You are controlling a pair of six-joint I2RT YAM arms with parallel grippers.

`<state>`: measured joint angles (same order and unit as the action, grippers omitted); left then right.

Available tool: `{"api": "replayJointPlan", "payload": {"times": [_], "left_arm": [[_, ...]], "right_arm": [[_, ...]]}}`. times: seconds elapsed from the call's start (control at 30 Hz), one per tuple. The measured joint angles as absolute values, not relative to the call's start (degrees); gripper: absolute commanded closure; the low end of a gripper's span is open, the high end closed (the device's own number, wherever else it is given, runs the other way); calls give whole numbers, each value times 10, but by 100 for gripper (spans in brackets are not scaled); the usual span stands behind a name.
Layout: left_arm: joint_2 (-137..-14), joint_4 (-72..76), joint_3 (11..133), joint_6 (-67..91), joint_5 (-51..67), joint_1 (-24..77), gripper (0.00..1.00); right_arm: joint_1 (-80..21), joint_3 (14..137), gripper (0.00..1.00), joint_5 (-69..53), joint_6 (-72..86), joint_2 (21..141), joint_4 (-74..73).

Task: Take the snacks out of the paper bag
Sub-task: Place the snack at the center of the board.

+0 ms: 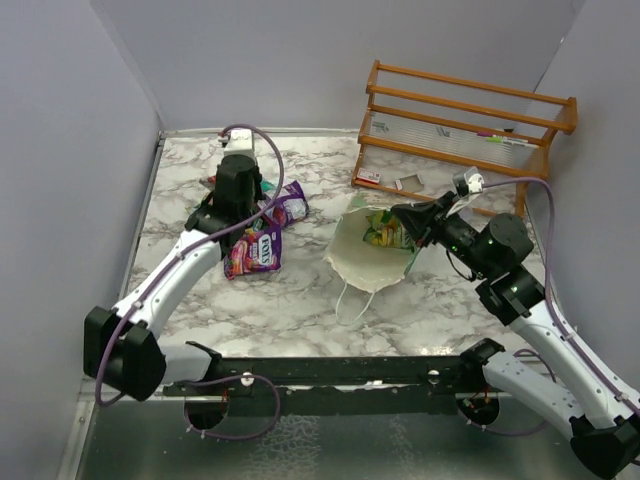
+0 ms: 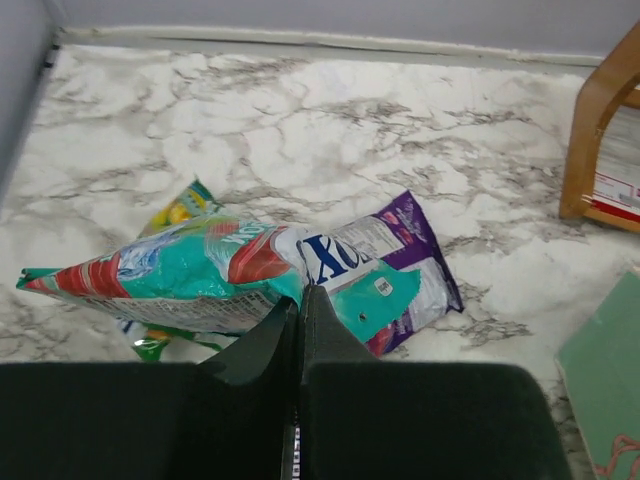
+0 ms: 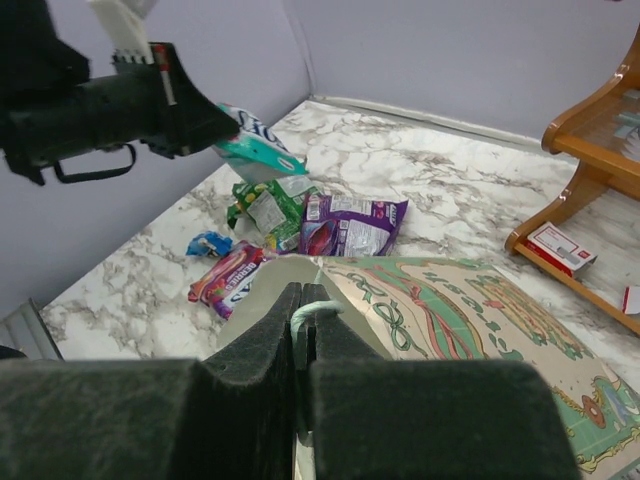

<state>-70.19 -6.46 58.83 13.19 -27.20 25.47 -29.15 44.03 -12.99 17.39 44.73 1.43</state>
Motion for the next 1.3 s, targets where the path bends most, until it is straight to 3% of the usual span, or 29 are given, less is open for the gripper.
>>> {"api": "replayJointPlan", "payload": {"times": [0.17, 0.3, 0.43, 0.6, 0.67, 0.8, 0.93, 1.03, 1.3], "left_arm": [[-764, -75, 630, 160, -139, 218, 100], [-722, -20, 563, 170, -68, 202, 100], [-674, -1, 477, 197, -66, 161, 100], [-723, -44, 464, 235, -70, 84, 99], [-745, -67, 464, 248, -67, 63, 87], [-752, -98, 464, 263, -55, 47, 47], [-734, -111, 464, 275, -28, 46, 20], [-685, -119, 465, 277, 12, 47, 14], [-620, -122, 485, 281, 81, 47, 12]], "right_arm": [[-291, 440, 98, -130, 174, 432, 9], [-291, 440, 98, -130, 175, 432, 8], [-291, 440, 98, -132, 178, 435, 9], [-291, 440, 98, -138, 178, 447, 9], [-291, 440, 98, -142, 178, 453, 9], [-291, 440, 98, -145, 178, 455, 9], [-291, 440, 98, -147, 178, 455, 8], [-291, 441, 98, -147, 178, 455, 8], [-291, 443, 98, -149, 178, 455, 8]]}}
